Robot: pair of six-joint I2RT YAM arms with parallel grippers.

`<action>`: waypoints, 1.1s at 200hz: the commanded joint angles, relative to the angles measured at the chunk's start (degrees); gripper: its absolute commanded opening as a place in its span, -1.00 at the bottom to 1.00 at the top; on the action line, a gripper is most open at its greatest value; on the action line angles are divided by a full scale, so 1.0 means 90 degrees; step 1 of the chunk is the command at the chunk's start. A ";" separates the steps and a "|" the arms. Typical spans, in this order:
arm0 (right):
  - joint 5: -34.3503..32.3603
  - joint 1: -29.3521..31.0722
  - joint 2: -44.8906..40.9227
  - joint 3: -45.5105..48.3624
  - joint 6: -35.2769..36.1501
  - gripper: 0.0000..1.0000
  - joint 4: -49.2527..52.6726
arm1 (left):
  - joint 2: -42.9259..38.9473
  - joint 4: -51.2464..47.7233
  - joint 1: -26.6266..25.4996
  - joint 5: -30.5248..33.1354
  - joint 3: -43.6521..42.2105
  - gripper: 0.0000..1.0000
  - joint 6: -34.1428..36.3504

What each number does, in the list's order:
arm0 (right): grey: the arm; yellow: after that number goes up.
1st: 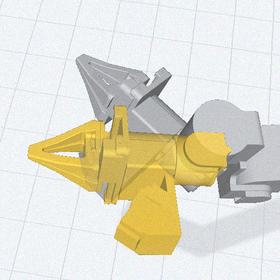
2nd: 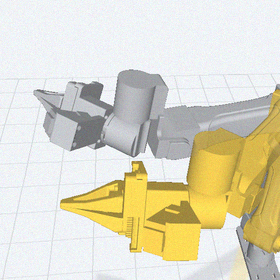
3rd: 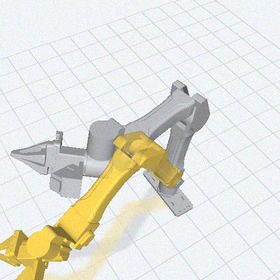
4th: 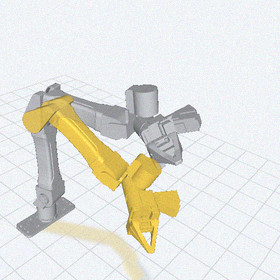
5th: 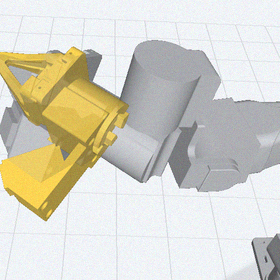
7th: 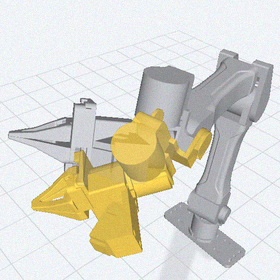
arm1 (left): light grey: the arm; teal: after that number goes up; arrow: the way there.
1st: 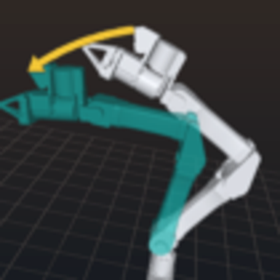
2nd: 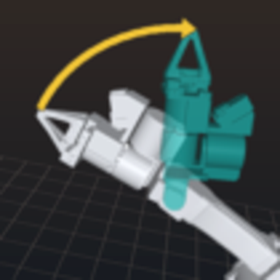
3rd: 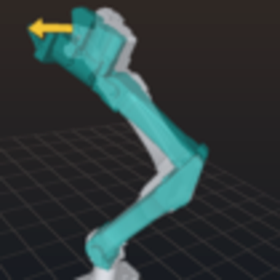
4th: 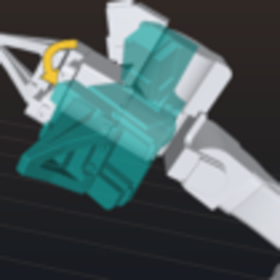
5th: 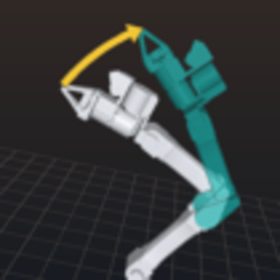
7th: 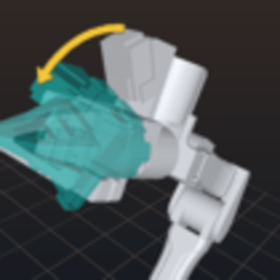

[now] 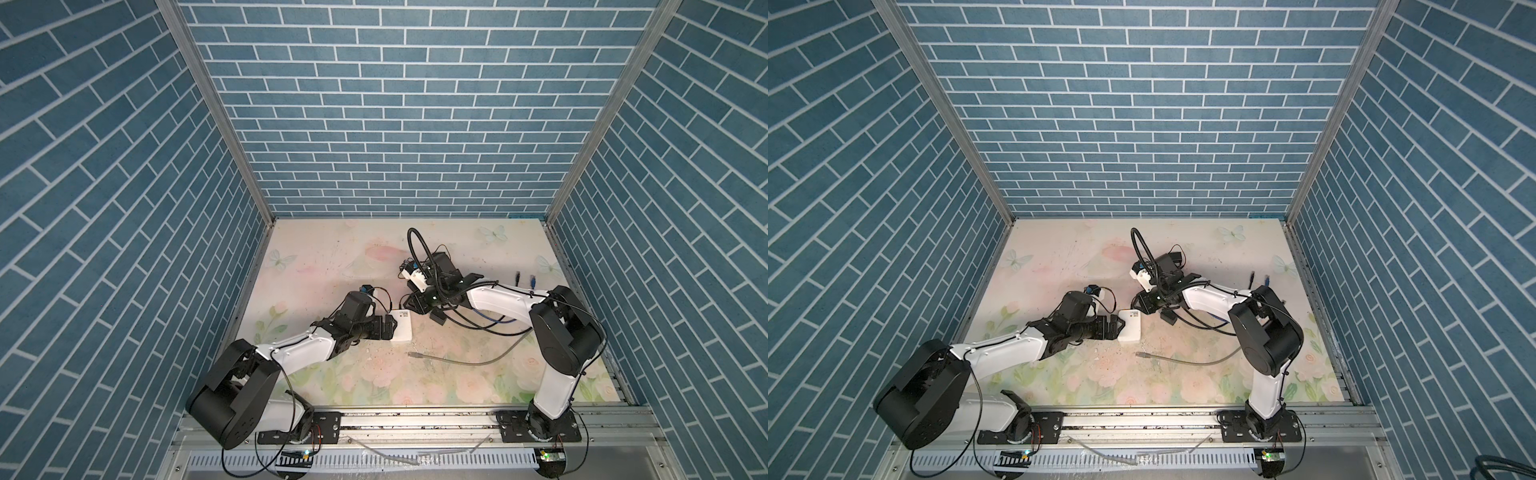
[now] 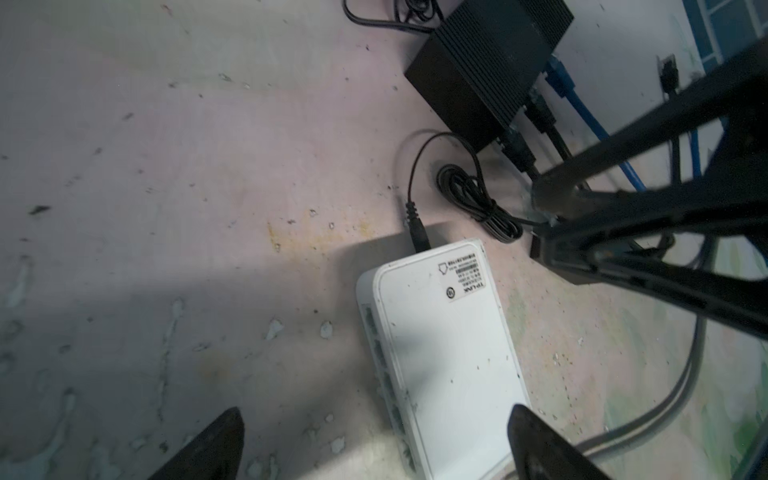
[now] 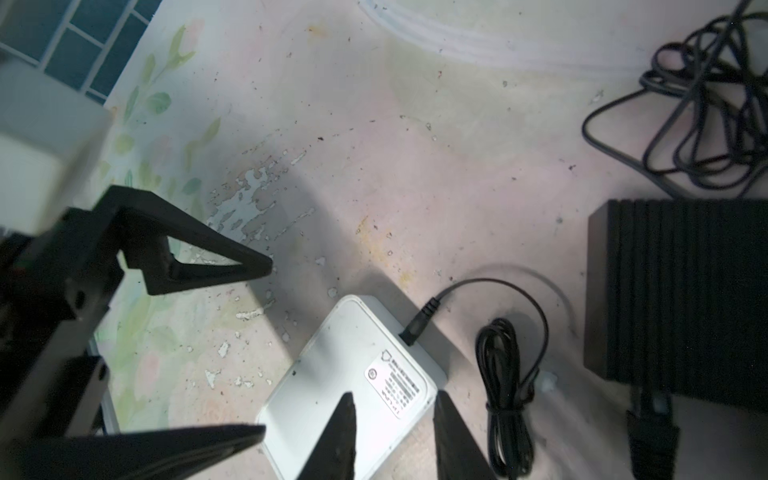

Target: Insert the plug into the switch port

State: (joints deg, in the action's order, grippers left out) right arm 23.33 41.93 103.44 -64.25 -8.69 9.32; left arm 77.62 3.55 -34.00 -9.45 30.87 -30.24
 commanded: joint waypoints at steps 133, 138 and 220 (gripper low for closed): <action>-0.2596 -0.0117 -0.1200 0.0497 -0.0698 -0.17 0.0903 | 0.1025 -0.2406 -0.1431 0.1954 0.1991 0.99 -0.0454; -0.2707 -0.0152 -0.1239 0.0501 -0.0729 -0.16 0.0930 | 0.1084 -0.2455 -0.1484 0.1986 0.2048 0.99 -0.0507; -0.3280 -0.0549 -0.1731 0.0856 -0.0753 -0.14 0.0678 | 0.1957 -0.3044 -0.1965 0.2427 0.2693 0.99 -0.1334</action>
State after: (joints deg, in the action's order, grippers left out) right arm -3.73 37.58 89.95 -59.00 -14.57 15.40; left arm 94.24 -21.12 -51.29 10.31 53.87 -39.48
